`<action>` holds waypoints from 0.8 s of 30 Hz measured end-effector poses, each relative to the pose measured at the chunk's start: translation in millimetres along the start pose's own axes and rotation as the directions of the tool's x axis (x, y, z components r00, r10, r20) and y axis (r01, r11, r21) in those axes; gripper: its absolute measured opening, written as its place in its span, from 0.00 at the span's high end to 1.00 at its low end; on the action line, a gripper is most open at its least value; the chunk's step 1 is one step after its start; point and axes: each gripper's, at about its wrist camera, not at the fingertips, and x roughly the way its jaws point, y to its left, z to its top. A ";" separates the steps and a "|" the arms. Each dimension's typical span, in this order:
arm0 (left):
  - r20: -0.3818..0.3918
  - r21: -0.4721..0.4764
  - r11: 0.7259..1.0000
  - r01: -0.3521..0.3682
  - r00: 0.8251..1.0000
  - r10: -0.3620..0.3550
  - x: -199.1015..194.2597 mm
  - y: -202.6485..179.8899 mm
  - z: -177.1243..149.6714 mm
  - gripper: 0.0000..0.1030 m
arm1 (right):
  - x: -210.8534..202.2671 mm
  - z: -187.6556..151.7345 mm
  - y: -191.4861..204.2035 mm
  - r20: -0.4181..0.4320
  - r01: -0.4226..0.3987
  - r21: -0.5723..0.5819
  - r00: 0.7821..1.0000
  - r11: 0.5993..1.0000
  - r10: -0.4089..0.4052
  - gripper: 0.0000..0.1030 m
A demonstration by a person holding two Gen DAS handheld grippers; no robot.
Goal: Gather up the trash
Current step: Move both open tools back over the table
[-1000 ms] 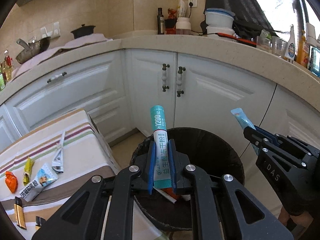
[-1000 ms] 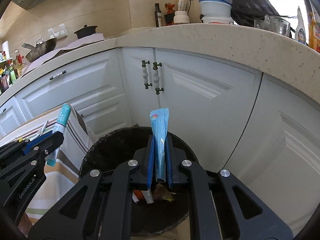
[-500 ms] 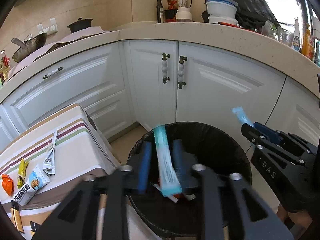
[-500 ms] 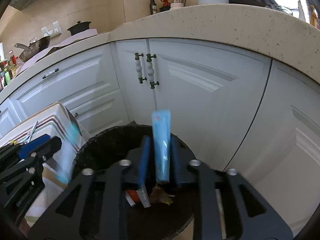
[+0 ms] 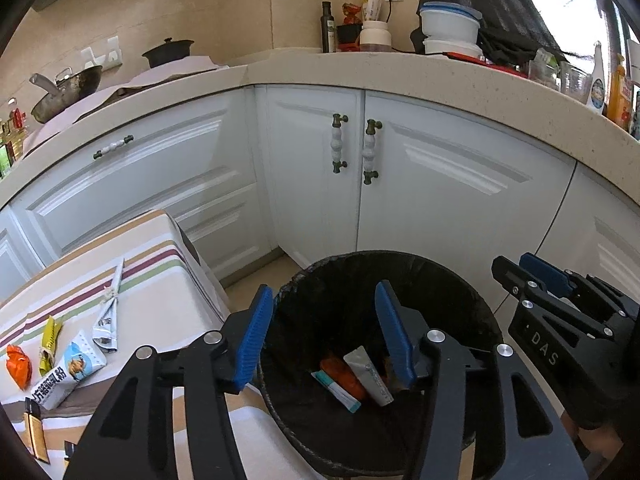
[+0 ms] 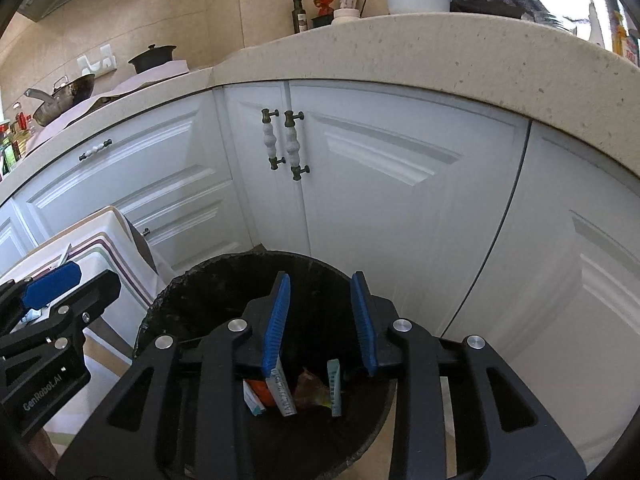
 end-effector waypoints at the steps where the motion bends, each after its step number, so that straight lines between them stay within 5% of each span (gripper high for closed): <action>1: 0.003 -0.001 1.000 -0.001 1.000 0.001 -0.6 0.5 0.8 0.49 | -1.6 0.5 0.5 0.003 0.002 -0.001 1.000 1.000 -0.002 0.70; 12: 0.048 -0.030 0.999 -0.036 0.998 0.037 -23.7 17.4 4.0 0.49 | -21.8 5.6 12.6 0.024 -0.004 -0.015 1.000 1.000 0.004 0.69; 24: 0.031 -0.142 0.975 -0.173 0.983 0.179 -69.8 89.9 -26.1 0.43 | -46.3 -0.7 74.2 0.021 -0.112 -0.080 0.993 0.990 0.114 0.69</action>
